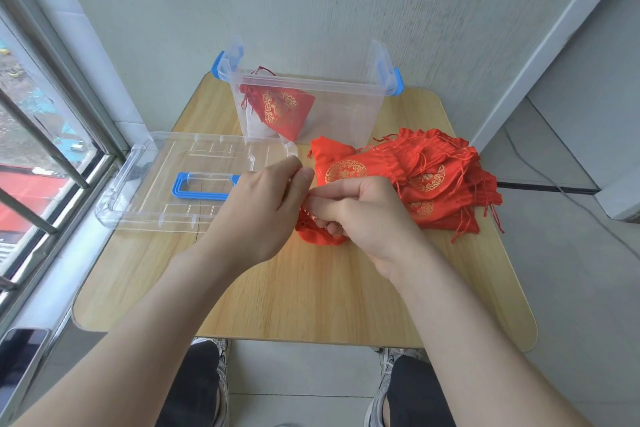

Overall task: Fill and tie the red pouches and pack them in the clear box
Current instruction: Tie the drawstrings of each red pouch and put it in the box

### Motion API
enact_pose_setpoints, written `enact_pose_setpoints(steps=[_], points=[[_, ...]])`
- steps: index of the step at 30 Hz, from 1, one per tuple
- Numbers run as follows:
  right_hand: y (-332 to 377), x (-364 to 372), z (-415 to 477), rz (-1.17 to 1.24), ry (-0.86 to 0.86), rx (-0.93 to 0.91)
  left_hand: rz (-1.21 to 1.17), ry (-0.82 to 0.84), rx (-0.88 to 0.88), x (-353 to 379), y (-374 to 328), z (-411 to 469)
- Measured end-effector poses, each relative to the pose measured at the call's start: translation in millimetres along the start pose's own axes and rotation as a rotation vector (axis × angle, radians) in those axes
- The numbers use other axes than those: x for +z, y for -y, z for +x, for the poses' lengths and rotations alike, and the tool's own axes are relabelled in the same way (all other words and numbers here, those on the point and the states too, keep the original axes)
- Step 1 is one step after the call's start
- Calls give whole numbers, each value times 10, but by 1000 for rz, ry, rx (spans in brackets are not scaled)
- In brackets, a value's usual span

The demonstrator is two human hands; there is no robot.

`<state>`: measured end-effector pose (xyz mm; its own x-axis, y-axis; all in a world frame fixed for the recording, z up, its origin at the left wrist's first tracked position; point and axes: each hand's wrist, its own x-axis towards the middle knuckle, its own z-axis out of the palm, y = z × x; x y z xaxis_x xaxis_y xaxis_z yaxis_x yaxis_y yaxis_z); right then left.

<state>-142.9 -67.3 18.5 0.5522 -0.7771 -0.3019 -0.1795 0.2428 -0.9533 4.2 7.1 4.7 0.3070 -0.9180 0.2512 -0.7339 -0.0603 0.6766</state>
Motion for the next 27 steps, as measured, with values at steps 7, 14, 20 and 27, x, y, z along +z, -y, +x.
enact_pose_setpoints(steps=[7, 14, 20, 27], points=[[-19, -86, 48, 26, 30, -9, 122, -6, -40, -14, 64, 24], [-13, -91, 58, -32, 23, 74, 169, -32, -71, -38, 45, 54], [7, -95, 23, -178, 34, 86, 208, -32, -92, -50, 33, 33], [-28, -64, 19, -211, -31, 48, 208, -74, -111, -43, 56, 57]])
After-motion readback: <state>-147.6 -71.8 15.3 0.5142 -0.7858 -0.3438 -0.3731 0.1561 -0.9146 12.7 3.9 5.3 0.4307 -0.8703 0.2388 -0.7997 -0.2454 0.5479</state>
